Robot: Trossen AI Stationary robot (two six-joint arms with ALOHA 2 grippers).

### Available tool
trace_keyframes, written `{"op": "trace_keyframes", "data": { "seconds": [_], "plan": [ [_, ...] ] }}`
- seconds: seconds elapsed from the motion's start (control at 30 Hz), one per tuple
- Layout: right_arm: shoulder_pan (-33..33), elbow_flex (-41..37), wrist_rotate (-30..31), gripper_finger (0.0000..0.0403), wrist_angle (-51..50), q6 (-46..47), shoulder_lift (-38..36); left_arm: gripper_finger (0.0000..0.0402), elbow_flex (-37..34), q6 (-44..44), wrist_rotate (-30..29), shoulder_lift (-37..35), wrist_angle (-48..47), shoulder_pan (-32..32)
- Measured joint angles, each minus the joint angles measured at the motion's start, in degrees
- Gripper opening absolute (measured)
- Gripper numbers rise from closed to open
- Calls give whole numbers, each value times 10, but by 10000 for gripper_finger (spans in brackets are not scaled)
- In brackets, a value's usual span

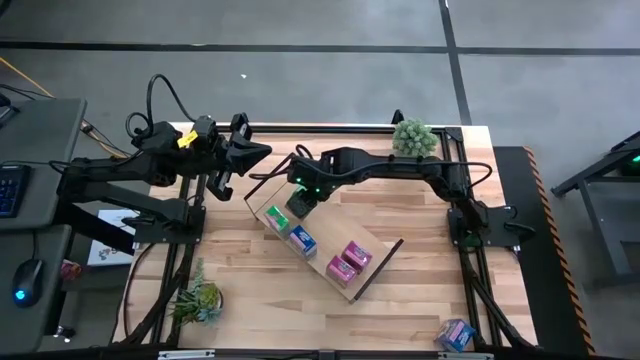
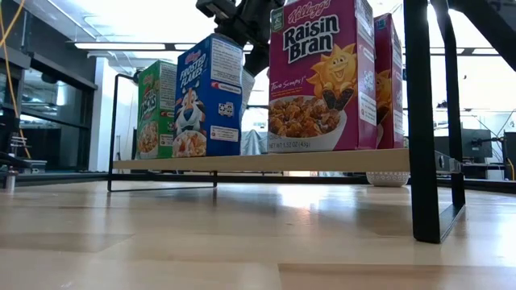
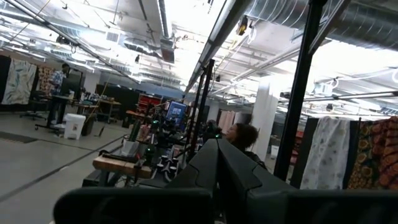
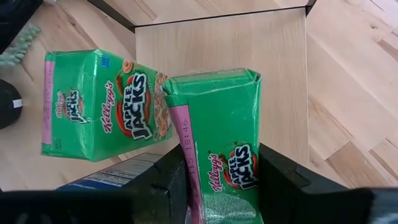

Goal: Stack cereal on shelf
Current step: Put the green cereal box on the shelf aligned with the other green cereal box

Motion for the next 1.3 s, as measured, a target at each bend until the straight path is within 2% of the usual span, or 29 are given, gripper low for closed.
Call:
{"op": "trace_keyframes", "data": {
  "seconds": [0.23,0.53,0.7,0.93,1.07,1.2,1.3],
  "plan": [
    [3,0,-3,145,3,-12,0,0,0,0,0,0,0,0],
    [15,0,2,234,8,-20,0,0,0,0,0,0,-1,0],
    [15,0,2,262,21,-30,0,0,0,0,0,0,-3,0],
    [14,0,1,266,65,-65,-3,0,0,0,0,0,-3,0],
    [10,18,13,266,58,-108,-17,0,0,0,0,0,-4,0],
    [12,30,33,261,-12,-162,-39,0,0,0,0,0,-10,0],
    [26,30,58,234,-92,-188,-55,0,0,0,0,0,-14,0]
  ]
}}
